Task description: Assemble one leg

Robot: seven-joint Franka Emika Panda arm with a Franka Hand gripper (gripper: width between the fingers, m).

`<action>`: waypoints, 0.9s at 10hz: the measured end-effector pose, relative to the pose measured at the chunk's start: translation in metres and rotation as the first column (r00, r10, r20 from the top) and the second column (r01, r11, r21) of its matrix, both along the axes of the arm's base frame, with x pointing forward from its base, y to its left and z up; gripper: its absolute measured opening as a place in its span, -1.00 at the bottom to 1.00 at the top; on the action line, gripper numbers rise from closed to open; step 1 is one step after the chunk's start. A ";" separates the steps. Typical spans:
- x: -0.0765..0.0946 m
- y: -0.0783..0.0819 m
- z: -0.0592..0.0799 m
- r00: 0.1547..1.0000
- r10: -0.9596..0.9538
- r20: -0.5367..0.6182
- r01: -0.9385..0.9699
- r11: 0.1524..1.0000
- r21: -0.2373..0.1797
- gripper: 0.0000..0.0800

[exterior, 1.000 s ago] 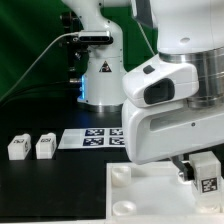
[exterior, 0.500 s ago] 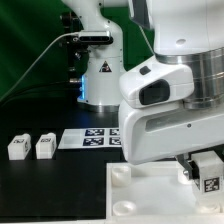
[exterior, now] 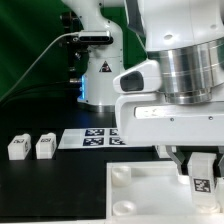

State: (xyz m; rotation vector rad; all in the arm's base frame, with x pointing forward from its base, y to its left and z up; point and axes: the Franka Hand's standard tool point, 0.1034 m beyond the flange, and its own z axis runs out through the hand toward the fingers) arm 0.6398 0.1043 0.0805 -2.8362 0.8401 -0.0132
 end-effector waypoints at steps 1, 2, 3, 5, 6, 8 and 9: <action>-0.002 -0.002 -0.001 0.991 -0.134 -0.011 0.134 0.991 0.025 -0.26; -0.003 -0.002 -0.001 0.955 -0.293 -0.045 0.295 0.955 0.035 -0.26; -0.004 -0.003 0.000 0.915 -0.397 -0.069 0.400 0.916 0.031 -0.26; -0.006 -0.002 0.000 0.854 -0.510 -0.102 0.515 0.857 0.027 -0.26; -0.007 0.000 0.000 0.787 -0.604 -0.131 0.611 0.791 0.022 -0.26; -0.010 0.013 0.000 0.621 -0.763 -0.180 0.776 0.630 0.003 -0.26; -0.010 0.018 0.000 0.540 -0.816 -0.204 0.834 0.552 -0.001 -0.26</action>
Offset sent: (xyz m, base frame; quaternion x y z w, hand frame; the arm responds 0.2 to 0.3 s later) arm 0.0000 0.0000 0.0000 0.0000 0.0000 0.2667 0.9638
